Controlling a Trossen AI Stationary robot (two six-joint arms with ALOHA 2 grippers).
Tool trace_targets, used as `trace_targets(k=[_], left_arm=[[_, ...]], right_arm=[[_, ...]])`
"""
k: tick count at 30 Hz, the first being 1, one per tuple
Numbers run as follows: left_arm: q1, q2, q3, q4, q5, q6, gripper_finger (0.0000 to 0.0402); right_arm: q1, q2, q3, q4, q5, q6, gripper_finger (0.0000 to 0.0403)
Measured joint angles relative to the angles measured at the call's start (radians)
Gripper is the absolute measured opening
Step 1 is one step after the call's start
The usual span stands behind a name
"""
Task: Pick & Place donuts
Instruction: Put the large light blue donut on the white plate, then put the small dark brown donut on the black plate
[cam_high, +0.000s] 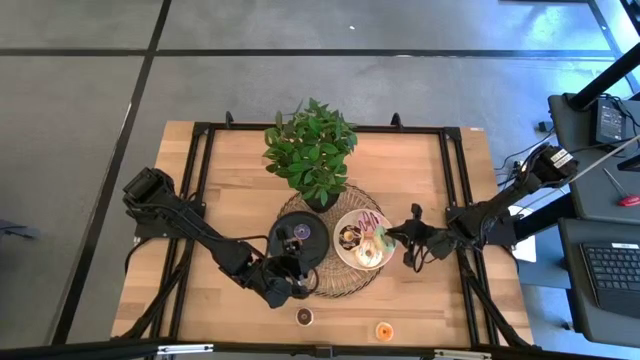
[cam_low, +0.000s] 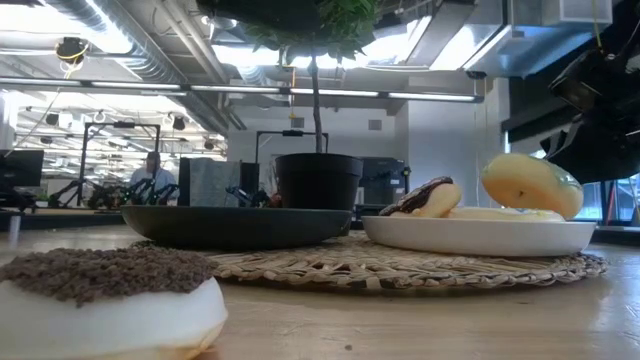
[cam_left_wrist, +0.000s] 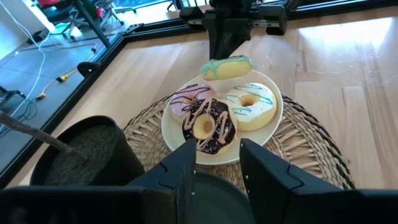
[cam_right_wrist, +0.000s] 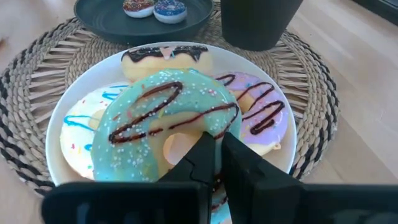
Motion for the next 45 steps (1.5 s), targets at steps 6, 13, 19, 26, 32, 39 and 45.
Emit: trace_targets(k=[6, 13, 19, 26, 32, 39, 45], left_arm=[[0.0, 0.0, 0.0, 0.0, 0.0, 0.0, 0.0116], [0.0, 0.0, 0.0, 0.0, 0.0, 0.0, 0.0119], [0.0, 0.0, 0.0, 0.0, 0.0, 0.0, 0.0119], [0.0, 0.0, 0.0, 0.0, 0.0, 0.0, 0.0117], [0.0, 0.0, 0.0, 0.0, 0.0, 0.0, 0.012], [0.0, 0.0, 0.0, 0.0, 0.0, 0.0, 0.0116], [0.0, 0.0, 0.0, 0.0, 0.0, 0.0, 0.0119]], right_arm=[[0.0, 0.003, 0.0, 0.0, -0.001, 0.003, 0.0028], [0.0, 0.003, 0.0, 0.002, -0.001, 0.006, 0.0028], [0.0, 0.003, 0.0, 0.003, -0.001, 0.006, 0.0047], [0.0, 0.003, 0.0, 0.003, -0.001, 0.009, 0.01], [0.0, 0.003, 0.0, 0.003, -0.001, 0.005, 0.0129], [0.0, -0.007, 0.0, 0.002, -0.001, 0.005, 0.0134], [0.0, -0.087, 0.063, -0.056, -0.001, -0.079, 0.0129]])
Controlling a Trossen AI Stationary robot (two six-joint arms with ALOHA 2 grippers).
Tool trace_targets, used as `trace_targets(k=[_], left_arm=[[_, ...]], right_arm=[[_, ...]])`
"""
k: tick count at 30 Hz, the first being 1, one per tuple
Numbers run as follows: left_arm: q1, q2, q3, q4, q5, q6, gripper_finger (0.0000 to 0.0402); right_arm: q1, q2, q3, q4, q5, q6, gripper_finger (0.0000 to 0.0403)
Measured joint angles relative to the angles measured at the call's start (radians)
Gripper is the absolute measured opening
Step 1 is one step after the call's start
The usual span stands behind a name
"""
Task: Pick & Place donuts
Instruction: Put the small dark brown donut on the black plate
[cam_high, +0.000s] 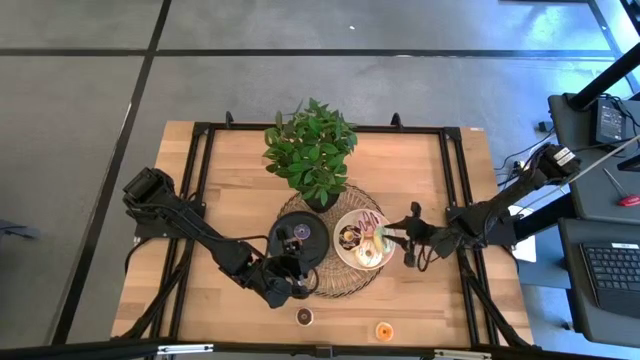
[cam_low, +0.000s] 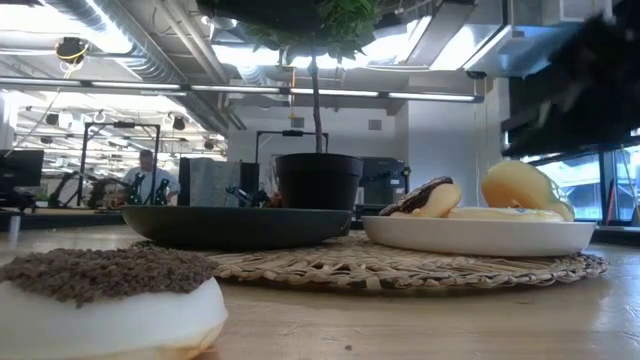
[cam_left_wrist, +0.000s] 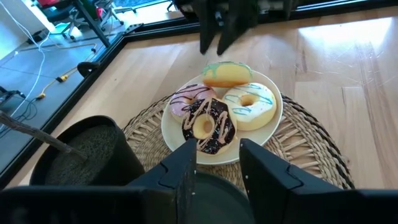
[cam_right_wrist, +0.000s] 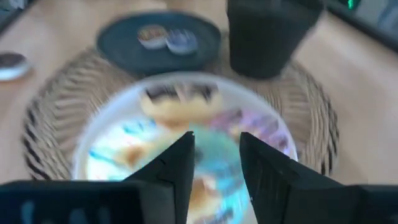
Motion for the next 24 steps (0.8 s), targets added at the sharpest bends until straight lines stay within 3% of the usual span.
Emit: trace_targets(k=[3, 6, 12, 18, 24], left_arm=[[0.0, 0.0, 0.0, 0.0, 0.027, 0.0, 0.012], [-0.001, 0.0, 0.0, 0.0, 0.119, -0.016, 0.0119], [-0.013, 0.006, 0.0, 0.002, 0.505, -0.128, 0.0118], [-0.023, 0.083, 0.0, 0.015, 0.576, -0.141, 0.0109], [-0.023, 0.172, 0.0, 0.107, 0.745, -0.135, 0.0106]], right_arm=[[0.0, -0.04, 0.069, -0.058, -0.001, -0.066, 0.0129], [0.0, -0.055, 0.132, -0.081, -0.004, -0.125, 0.0129], [0.0, -0.054, 0.172, -0.087, -0.002, -0.213, 0.0128], [0.0, -0.054, 0.157, -0.099, 0.007, -0.203, 0.0128], [0.0, -0.053, 0.121, -0.1, 0.008, -0.157, 0.0128]])
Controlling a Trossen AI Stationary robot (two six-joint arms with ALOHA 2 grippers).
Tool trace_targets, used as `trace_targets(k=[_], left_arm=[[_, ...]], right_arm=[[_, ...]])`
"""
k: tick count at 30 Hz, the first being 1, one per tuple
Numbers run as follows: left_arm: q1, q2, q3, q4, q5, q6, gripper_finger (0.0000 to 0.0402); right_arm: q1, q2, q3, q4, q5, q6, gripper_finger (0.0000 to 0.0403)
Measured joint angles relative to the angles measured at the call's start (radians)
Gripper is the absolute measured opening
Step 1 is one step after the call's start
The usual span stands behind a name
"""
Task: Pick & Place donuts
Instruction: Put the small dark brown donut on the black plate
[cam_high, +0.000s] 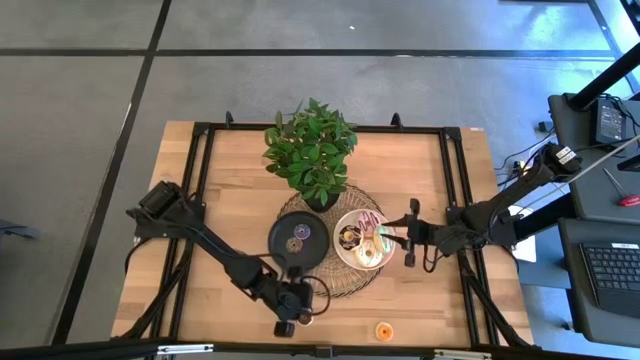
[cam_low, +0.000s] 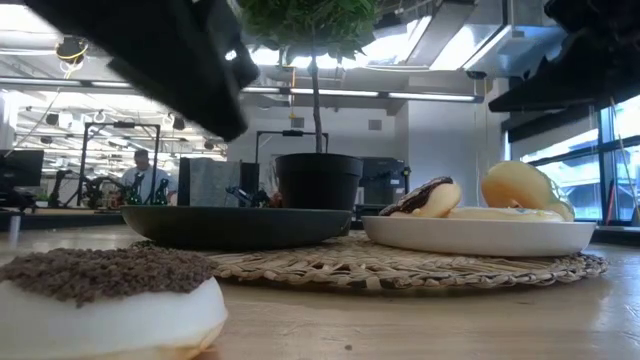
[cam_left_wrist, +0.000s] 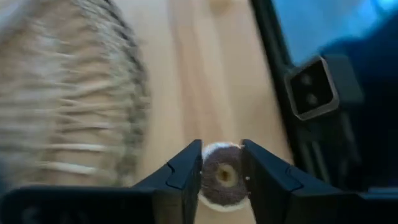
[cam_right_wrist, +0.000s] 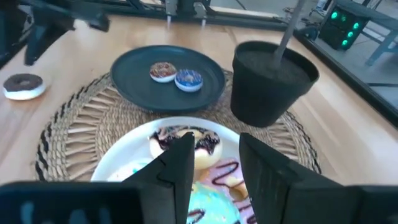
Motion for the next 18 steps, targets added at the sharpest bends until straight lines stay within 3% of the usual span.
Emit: trace_targets(k=[3, 8, 18], left_arm=[[-0.007, 0.03, 0.0, 0.005, 0.03, 0.06, 0.0106], [-0.025, 0.051, 0.0, 0.005, -0.007, 0.143, 0.01], [-0.04, 0.054, 0.0, -0.001, -0.045, 0.145, 0.0091]], right_arm=[[0.0, 0.0, -0.013, -0.005, 0.0, 0.009, 0.0128], [0.0, 0.0, -0.017, -0.003, 0.0, 0.007, 0.0129], [0.0, 0.0, -0.017, -0.003, 0.0, 0.005, 0.0129]])
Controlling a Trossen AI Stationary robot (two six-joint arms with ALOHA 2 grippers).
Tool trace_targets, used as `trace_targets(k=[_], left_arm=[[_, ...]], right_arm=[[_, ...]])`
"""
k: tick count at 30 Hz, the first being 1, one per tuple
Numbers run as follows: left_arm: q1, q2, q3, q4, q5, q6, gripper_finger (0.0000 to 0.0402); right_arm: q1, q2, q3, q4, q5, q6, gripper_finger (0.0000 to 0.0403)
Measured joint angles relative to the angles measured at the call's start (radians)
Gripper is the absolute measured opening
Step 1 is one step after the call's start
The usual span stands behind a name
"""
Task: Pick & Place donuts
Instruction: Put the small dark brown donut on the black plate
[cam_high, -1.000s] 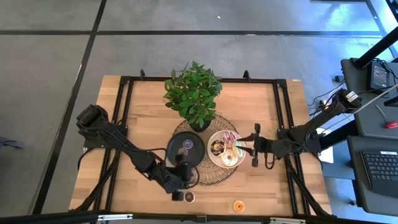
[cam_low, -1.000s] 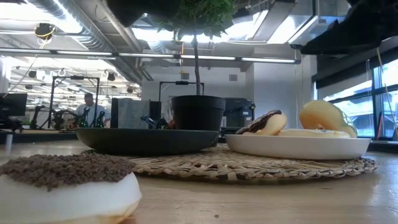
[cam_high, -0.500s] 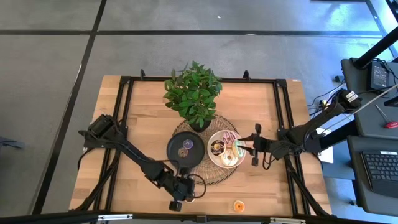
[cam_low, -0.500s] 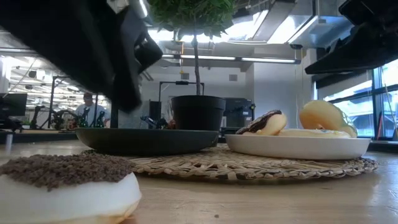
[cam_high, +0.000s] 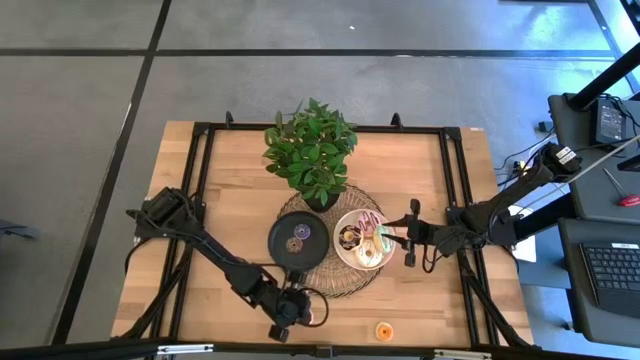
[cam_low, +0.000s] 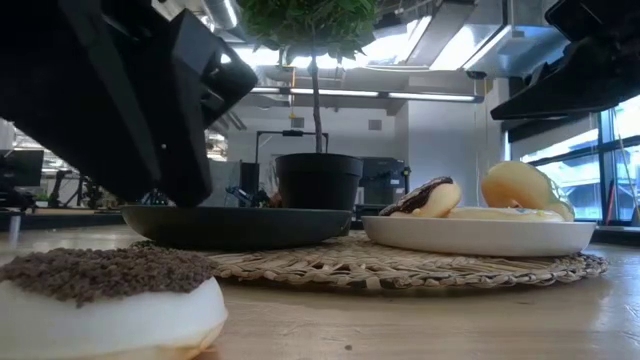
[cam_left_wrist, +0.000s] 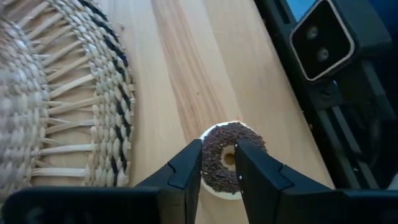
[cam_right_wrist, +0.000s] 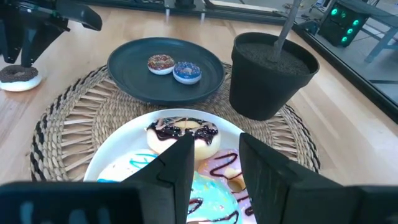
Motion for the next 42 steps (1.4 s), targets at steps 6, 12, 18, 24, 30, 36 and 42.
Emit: trace_targets(k=[6, 12, 18, 24, 30, 36, 42], left_arm=[[-0.005, 0.014, 0.0, 0.001, -0.031, -0.001, 0.009], [-0.007, 0.059, 0.001, 0.005, -0.023, -0.021, 0.009], [-0.006, 0.064, 0.002, 0.007, -0.022, -0.02, 0.0089], [-0.006, 0.063, 0.002, 0.007, -0.006, -0.02, 0.0061], [0.0, 0.016, 0.018, -0.033, -0.008, -0.001, 0.0017], [0.044, -0.088, 0.026, -0.13, -0.117, 0.001, 0.0012], [0.114, -0.131, 0.025, -0.236, -0.302, -0.002, 0.0028]], right_arm=[[0.0, 0.0, 0.0, 0.0, 0.0, 0.0, 0.0129], [0.0, 0.0, 0.0, 0.0, 0.0, -0.001, 0.0129], [0.0, 0.0, 0.0, -0.001, 0.0, -0.002, 0.0129], [0.0, 0.0, 0.0, -0.003, 0.0, -0.002, 0.0129], [0.0, 0.0, 0.0, -0.004, 0.0, 0.001, 0.0129], [0.0, 0.0, 0.0, -0.005, 0.0, 0.002, 0.0129], [0.0, 0.0, 0.0, -0.009, 0.0, 0.004, 0.0129]])
